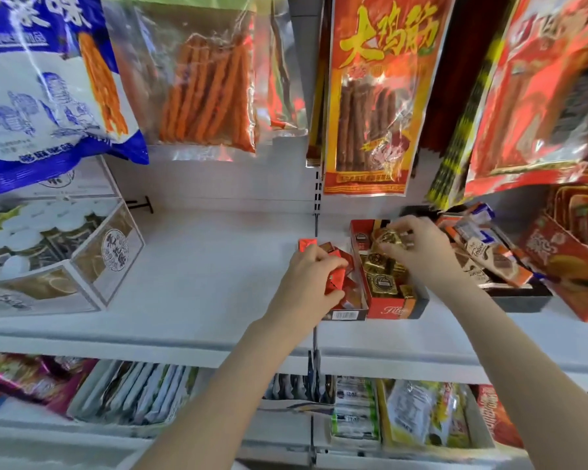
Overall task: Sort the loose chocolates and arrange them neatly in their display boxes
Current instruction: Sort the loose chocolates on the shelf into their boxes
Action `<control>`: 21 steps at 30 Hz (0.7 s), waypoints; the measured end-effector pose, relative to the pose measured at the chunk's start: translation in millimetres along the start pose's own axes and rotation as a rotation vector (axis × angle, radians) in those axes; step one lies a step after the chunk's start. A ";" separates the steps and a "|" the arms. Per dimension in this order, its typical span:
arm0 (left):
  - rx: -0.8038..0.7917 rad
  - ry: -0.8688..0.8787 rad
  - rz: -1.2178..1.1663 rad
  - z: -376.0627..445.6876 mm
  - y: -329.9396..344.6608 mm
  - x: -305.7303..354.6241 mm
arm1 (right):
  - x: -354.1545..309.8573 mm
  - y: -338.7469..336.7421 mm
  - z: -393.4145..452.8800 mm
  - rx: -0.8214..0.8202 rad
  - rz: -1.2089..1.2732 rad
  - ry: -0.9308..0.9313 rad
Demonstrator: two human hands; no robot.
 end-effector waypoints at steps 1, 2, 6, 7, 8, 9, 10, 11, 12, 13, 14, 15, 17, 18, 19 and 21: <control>-0.014 -0.001 -0.007 1.4 0.5 0.4 | -1.9 0.9 0.3 0.003 -0.027 -0.026; -0.027 -0.001 -0.018 3.1 0.6 0.3 | -4.4 -0.3 0.3 0.019 -0.042 -0.055; -0.098 0.000 -0.024 4.0 0.0 -4.2 | -19.6 -12.9 -5.0 -0.003 -0.090 -0.148; -0.127 -0.005 -0.012 2.1 0.6 -6.9 | -21.9 -12.9 -7.5 -0.056 -0.124 -0.162; -0.151 -0.011 -0.007 -0.1 1.2 -10.5 | -23.6 -11.5 -11.4 -0.118 -0.169 -0.170; -0.163 -0.016 -0.005 -2.9 1.0 -14.4 | -22.9 -8.8 -17.0 -0.186 -0.217 -0.164; -0.162 -0.022 0.002 -5.5 0.0 -18.9 | -21.8 -5.6 -23.9 -0.249 -0.261 -0.153; -0.156 -0.032 0.013 -8.3 -1.5 -23.1 | -20.1 -2.4 -31.6 -0.304 -0.299 -0.146; -0.148 -0.046 0.022 -10.8 -3.0 -27.4 | -18.5 0.9 -39.1 -0.347 -0.327 -0.149; -0.143 -0.058 0.025 -13.4 -4.5 -30.6 | -17.6 3.7 -46.2 -0.384 -0.345 -0.162; -0.143 -0.066 0.021 -15.2 -5.4 -33.0 | -16.6 6.5 -52.2 -0.416 -0.357 -0.181; -0.146 -0.070 0.013 -16.6 -6.0 -34.2 | -15.2 8.7 -56.9 -0.445 -0.369 -0.196; -0.163 -0.081 -0.006 -18.0 -6.6 -35.0 | -13.0 10.9 -61.8 -0.449 -0.393 -0.222; -0.176 -0.092 -0.012 -18.0 -6.6 -35.1 | -11.8 10.4 -61.9 -0.418 -0.410 -0.233; -0.190 -0.103 -0.011 -17.9 -6.5 -34.7 | -10.3 9.4 -61.7 -0.385 -0.429 -0.236; -0.211 -0.119 0.000 -17.9 -5.8 -33.6 | -7.8 8.6 -60.8 -0.350 -0.431 -0.227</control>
Point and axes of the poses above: each hand's wrist, its own z-axis towards the middle knuckle, its own y-axis out of the palm, x = y × z, the point moved 5 cm from there along z, towards the middle knuckle, and after that the axes turned 9 degrees about -x, right-handed, at the moved point
